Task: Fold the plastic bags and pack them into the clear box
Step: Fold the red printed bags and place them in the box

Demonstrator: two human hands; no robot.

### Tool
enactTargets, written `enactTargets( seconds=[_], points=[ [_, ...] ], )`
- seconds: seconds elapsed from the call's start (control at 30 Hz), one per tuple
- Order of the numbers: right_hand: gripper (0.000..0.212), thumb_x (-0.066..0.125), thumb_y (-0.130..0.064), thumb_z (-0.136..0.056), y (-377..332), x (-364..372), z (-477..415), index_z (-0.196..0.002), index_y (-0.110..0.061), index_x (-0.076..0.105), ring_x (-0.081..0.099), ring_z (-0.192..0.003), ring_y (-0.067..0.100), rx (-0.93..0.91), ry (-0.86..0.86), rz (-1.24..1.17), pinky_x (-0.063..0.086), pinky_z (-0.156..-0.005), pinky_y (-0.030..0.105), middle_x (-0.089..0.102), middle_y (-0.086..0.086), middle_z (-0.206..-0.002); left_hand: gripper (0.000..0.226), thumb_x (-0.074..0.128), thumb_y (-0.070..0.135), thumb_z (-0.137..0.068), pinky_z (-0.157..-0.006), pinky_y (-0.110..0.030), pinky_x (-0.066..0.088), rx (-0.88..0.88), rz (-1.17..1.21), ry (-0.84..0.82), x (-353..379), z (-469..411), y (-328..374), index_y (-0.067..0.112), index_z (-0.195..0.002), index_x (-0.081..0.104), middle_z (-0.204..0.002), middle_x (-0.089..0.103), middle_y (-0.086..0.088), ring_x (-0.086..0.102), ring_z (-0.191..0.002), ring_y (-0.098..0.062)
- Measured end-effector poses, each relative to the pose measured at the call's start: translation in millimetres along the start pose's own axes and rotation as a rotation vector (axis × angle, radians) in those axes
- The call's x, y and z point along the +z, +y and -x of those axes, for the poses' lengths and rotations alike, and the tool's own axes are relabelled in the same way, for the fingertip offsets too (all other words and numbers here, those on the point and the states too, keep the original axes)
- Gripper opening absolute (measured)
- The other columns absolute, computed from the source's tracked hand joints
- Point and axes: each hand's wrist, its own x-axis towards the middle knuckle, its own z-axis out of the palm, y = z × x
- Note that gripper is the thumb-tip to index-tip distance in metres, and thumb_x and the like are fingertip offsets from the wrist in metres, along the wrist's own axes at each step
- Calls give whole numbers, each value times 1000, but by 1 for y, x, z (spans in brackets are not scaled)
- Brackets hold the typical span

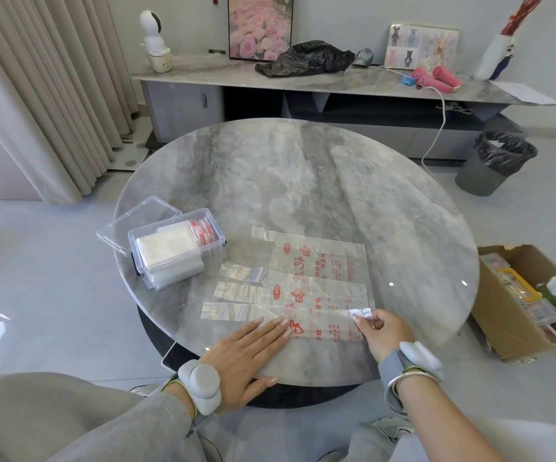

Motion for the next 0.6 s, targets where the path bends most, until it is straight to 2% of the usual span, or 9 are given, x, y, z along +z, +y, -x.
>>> enactTargets(
  seconds=[0.3,0.43,0.6],
  points=[
    [20,66,-38,-88,0,1,1,-84,-20,60,58,-74,19,-2,0,18,35,-53,21,64,-4,-81,69,27,51,-103,-118,-40,10,2,-27,30,-1,-2,2,10,-156,8,-164,7,-5,3,-151,-19],
    [19,66,-36,-87,1,1,1,-84,-20,57,56,-73,20,16,-5,7,36,-59,27,61,-4,-80,69,29,51,-103,-118,-40,11,-3,-53,37,0,-1,1,9,-155,13,-163,10,-7,6,-150,-20],
    [19,67,-35,-88,1,2,3,-86,-20,56,56,-75,21,11,11,20,35,-61,26,62,-2,-84,69,28,51,-103,-118,-40,11,-7,-61,24,2,-2,1,9,-156,11,-163,9,-6,4,-151,-19]
  ],
)
